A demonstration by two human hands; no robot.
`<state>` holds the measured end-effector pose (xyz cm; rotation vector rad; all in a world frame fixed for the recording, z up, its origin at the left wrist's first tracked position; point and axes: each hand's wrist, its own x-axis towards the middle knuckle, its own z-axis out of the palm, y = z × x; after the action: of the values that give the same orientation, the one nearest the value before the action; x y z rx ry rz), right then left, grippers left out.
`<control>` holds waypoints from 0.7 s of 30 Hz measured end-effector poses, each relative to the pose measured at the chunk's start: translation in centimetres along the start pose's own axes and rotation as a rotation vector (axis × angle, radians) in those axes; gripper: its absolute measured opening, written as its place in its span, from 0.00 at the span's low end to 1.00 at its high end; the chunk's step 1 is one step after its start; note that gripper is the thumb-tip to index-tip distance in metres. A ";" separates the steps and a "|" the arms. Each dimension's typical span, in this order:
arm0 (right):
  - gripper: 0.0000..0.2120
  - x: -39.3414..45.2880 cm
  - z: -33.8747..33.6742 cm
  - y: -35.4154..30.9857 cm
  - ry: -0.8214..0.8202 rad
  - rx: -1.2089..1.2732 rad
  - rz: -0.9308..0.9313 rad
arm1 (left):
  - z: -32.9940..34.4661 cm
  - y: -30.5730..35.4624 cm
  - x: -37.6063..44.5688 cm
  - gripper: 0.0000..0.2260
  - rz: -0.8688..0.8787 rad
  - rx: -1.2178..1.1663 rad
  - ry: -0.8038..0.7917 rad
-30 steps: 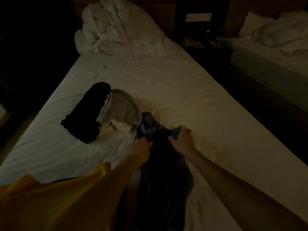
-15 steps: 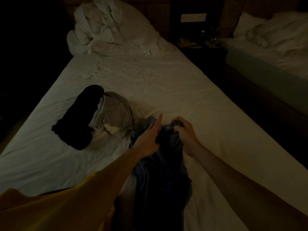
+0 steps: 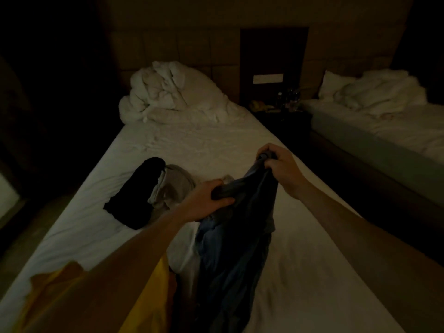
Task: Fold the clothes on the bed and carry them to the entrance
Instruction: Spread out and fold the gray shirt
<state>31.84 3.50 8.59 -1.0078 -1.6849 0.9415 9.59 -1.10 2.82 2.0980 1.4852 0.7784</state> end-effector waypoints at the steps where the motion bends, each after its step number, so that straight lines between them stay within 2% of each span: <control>1: 0.15 -0.1 -0.7 -0.9 0.014 -0.038 -0.021 | -0.8 0.6 -0.4 0.12 0.026 -0.023 0.047; 3: 0.13 -0.3 -1.9 -2.6 0.042 -0.104 -0.079 | -2.7 2.5 -1.0 0.09 0.068 -0.068 0.093; 7: 0.10 -0.7 -4.0 -5.4 0.078 -0.330 -0.219 | -5.9 5.6 -2.2 0.11 0.097 -0.096 0.177; 12: 0.09 -1.3 -5.5 -7.2 0.007 -0.533 -0.312 | -8.5 7.1 -4.0 0.14 0.181 0.131 0.240; 15: 0.06 -1.9 -6.0 -7.6 -0.070 -0.557 -0.250 | -9.2 6.8 -5.3 0.19 0.132 0.329 0.160; 17: 0.07 -2.4 -6.2 -7.9 -0.131 -0.487 -0.165 | -9.7 6.5 -6.0 0.21 0.055 0.477 0.086; 19: 0.09 -3.1 -6.6 -8.1 -0.193 -0.319 -0.044 | -10.1 6.0 -6.6 0.20 -0.003 0.506 0.026; 21: 0.10 -3.9 -6.8 -8.4 -0.243 -0.151 0.083 | -10.2 5.7 -7.3 0.20 -0.037 0.435 0.003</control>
<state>37.46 -2.18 16.81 -1.1055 -1.9519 1.0372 4.71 -9.44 12.70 2.3639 1.8185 0.4737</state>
